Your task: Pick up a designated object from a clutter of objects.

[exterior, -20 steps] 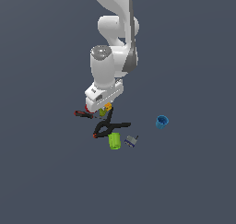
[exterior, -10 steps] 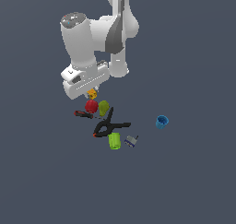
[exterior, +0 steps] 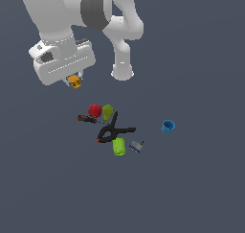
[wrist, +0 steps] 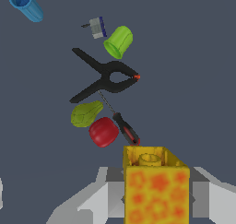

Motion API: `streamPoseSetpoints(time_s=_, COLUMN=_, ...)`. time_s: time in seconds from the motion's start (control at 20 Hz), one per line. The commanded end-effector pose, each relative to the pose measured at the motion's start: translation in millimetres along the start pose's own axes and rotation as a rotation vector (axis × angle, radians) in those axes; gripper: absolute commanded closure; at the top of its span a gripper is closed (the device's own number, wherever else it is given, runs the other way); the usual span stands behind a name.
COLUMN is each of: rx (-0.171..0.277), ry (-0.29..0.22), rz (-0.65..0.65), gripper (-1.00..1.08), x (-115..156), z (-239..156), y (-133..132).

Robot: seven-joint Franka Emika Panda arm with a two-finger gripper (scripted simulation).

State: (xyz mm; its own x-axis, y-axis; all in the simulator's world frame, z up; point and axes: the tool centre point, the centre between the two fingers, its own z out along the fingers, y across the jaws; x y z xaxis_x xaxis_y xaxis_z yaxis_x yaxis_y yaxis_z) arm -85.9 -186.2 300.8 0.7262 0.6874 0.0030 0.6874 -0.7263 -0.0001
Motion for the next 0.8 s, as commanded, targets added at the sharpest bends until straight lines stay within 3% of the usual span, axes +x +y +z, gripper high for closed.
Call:
streamPoseSetpoints(time_s=0.0, rx=0.001, ry=-0.001, rz=-0.001, gripper=1.08, x=-9.3, z=-18.5, y=10.0)
streamPoseSetpoints(time_s=0.35, rx=0.0, ry=-0.003, rz=-0.001, gripper=1.08, x=-24.8, z=-52.1, y=30.3)
streamPoseSetpoints(time_s=0.75, rx=0.0, ry=-0.003, rz=-0.001, gripper=1.08, x=-29.9, z=-63.7, y=38.3)
